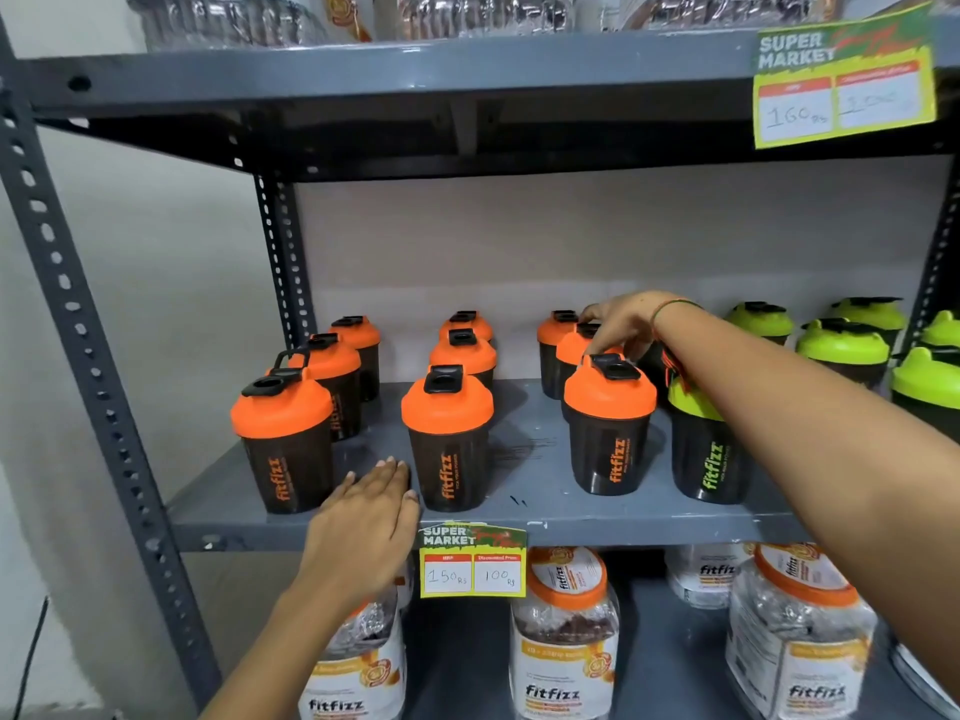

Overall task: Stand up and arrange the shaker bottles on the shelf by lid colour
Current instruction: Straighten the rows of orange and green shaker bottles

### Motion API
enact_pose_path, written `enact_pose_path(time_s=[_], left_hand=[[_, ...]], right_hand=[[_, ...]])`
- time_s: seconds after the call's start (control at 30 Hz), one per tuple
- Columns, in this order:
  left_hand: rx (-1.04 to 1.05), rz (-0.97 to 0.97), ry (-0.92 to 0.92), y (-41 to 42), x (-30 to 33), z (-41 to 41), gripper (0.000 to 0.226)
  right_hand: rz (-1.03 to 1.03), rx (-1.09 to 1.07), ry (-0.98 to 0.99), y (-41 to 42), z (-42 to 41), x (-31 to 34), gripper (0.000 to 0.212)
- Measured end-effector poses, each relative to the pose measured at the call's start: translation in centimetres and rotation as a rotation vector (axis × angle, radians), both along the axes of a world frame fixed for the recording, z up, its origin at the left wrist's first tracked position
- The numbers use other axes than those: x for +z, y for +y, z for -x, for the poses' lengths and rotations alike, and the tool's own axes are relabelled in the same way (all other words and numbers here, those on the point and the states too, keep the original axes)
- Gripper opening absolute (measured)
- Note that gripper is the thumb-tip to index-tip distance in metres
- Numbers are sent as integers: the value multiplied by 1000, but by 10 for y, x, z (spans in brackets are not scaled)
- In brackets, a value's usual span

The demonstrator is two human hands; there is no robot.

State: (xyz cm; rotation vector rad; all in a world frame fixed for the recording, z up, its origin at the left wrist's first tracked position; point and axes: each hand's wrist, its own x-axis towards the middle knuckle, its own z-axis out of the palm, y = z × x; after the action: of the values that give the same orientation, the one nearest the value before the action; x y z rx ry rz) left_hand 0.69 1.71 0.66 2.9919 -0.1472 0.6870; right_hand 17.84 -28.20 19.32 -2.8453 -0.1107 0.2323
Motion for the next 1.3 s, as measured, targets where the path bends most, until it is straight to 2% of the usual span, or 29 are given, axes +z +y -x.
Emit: enact_pose_path(time_s=[0.17, 0.47, 0.67, 0.77, 0.93, 1.0, 1.03, 1.1, 1.2, 1.3], left_hand=[[-2, -1, -1, 0, 0, 1, 67], [-2, -6, -2, 1, -1, 1, 67], [0, -13, -4, 2, -3, 0, 66], [1, -23, -1, 2, -3, -1, 66], [8, -40, 8, 2, -2, -1, 68], [6, -42, 14, 1, -1, 1, 67], [3, -39, 19, 1, 0, 2, 66], [-4, -33, 28, 0, 1, 3, 59], [-18, -18, 43, -1, 3, 4, 54], [-28, 2, 59, -2, 5, 5, 54]], right_hand=[[-46, 21, -11, 2, -1, 1, 83], [-61, 81, 5, 16, 4, 4, 84], [-67, 72, -10, 16, 7, 2, 99], [-150, 93, -49, 9, 17, 9, 106], [-268, 196, -320, 0, 63, 33, 83], [-281, 255, -297, 1, 86, 38, 87], [-236, 286, -245, 2, 97, 39, 92], [-1, 314, -143, 5, 113, 36, 100], [336, 239, -57, 5, 123, 25, 109], [421, 173, -64, 2, 127, 12, 115]])
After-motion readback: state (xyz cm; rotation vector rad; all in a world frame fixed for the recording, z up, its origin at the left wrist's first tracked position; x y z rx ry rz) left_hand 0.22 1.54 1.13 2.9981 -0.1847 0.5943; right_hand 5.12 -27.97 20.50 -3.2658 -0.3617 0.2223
